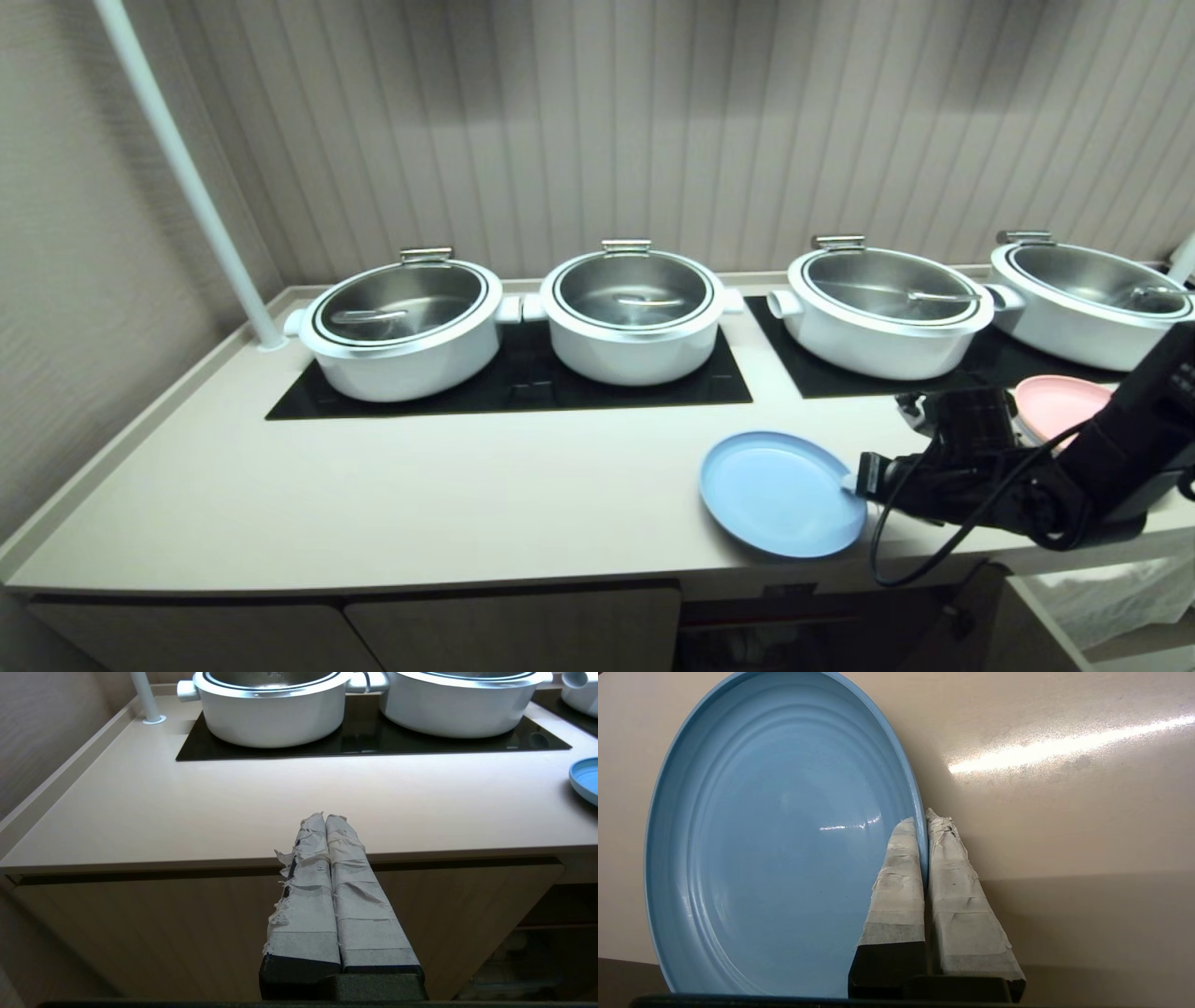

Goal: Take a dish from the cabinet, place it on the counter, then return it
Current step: Place it on the table

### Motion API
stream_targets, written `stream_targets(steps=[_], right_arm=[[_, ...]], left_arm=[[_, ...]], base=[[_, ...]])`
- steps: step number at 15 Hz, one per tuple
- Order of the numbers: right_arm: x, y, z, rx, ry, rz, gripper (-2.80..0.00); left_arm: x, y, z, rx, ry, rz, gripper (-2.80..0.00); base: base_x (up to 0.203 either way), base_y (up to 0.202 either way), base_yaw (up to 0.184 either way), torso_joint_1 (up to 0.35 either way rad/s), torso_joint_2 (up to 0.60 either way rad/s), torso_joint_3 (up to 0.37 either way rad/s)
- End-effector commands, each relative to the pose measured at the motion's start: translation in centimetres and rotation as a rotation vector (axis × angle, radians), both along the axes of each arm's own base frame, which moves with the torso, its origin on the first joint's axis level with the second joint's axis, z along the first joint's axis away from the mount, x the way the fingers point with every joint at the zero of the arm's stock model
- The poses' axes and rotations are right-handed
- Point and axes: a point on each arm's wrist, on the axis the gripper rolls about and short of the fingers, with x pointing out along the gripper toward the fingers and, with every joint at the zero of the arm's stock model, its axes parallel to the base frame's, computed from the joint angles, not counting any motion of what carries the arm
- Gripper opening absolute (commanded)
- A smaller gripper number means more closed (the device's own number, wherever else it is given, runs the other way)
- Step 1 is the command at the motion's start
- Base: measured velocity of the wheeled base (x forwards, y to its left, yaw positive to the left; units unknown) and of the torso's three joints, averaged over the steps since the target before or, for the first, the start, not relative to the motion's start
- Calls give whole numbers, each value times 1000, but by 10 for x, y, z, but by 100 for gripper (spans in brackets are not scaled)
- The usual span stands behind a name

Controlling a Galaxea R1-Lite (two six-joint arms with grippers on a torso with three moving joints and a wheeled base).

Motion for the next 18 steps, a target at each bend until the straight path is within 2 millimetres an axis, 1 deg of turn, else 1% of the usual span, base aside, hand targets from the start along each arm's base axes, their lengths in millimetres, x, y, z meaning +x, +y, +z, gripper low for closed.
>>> stream_targets(steps=[1,8,14,18], right_arm=[[5,0,-5,4,5,-2,-280],[20,1,-8,5,-14,-6,-280],[23,1,-15,-5,-6,-16,-280],[24,1,-14,-5,-10,-16,-280]], left_arm=[[0,0,0,0,0,0,-280],[0,0,0,0,0,2,-280],[0,0,0,0,0,1,-280],[0,0,0,0,0,1,-280]], base=[[0,0,0,0,0,0],[0,0,0,0,0,0],[0,0,0,0,0,0],[0,0,0,0,0,0]])
